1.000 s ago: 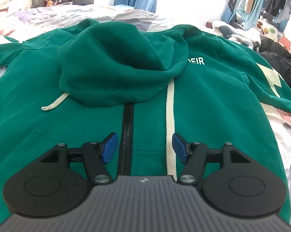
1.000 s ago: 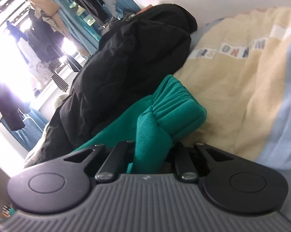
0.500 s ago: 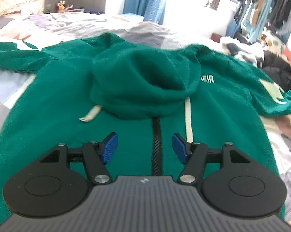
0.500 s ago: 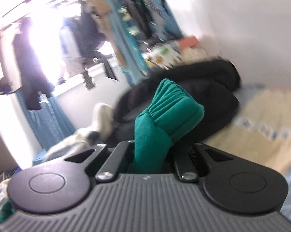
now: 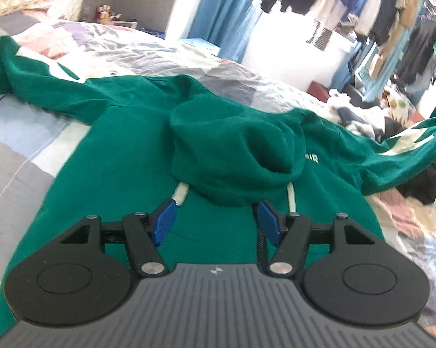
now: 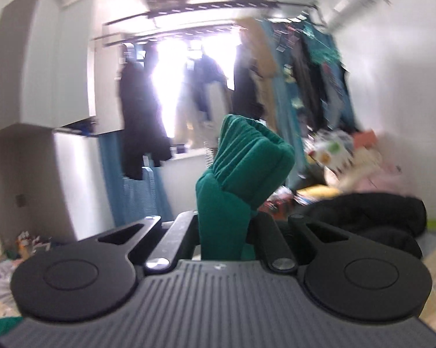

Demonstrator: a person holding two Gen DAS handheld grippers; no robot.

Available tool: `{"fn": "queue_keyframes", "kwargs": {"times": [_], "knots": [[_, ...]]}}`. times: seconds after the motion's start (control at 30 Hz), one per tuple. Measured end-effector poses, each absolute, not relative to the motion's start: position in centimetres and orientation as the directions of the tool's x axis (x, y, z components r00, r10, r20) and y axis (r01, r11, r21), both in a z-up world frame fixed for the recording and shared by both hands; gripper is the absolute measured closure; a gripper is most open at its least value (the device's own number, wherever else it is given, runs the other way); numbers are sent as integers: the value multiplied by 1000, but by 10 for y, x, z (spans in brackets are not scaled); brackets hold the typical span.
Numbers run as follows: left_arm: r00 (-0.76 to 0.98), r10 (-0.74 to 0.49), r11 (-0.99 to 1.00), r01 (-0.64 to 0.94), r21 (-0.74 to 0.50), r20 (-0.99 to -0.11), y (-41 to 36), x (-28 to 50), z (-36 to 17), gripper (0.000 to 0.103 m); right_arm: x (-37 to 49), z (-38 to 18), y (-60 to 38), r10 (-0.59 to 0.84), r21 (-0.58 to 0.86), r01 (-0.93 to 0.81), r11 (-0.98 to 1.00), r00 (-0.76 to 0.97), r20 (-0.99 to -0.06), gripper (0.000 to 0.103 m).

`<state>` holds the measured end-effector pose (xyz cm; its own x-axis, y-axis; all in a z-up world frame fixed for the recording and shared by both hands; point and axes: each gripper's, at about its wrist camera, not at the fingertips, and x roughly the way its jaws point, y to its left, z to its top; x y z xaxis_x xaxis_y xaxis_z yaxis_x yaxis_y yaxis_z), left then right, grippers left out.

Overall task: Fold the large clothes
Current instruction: 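Lift the sleeve with the right gripper and carry it across the hoodie body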

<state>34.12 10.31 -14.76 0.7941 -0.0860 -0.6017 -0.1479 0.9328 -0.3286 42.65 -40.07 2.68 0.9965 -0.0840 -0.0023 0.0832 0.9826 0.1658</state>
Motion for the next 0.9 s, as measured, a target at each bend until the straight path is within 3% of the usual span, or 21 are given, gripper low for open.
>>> {"fn": "queue_keyframes", "kwargs": {"times": [0.23,0.5,0.7,0.9], "knots": [[825,-57,913,-185,-364,-562,140,324,-138,35,395,51,-303,94,84,-97,992,995,34,96],[864,-53,853,-222,-472,-501,193,300,-127,35,359,38,-176,320,-44,-319,947,948,0,96],[865,-67,826,-232,-514,-498,214,294,-131,35,317,-13,-82,470,-166,-477,863,879,-80,96],[865,-79,783,-254,-568,-495,231,292,-139,35,285,-108,-25,548,-178,-595,784,797,-254,96]]}}
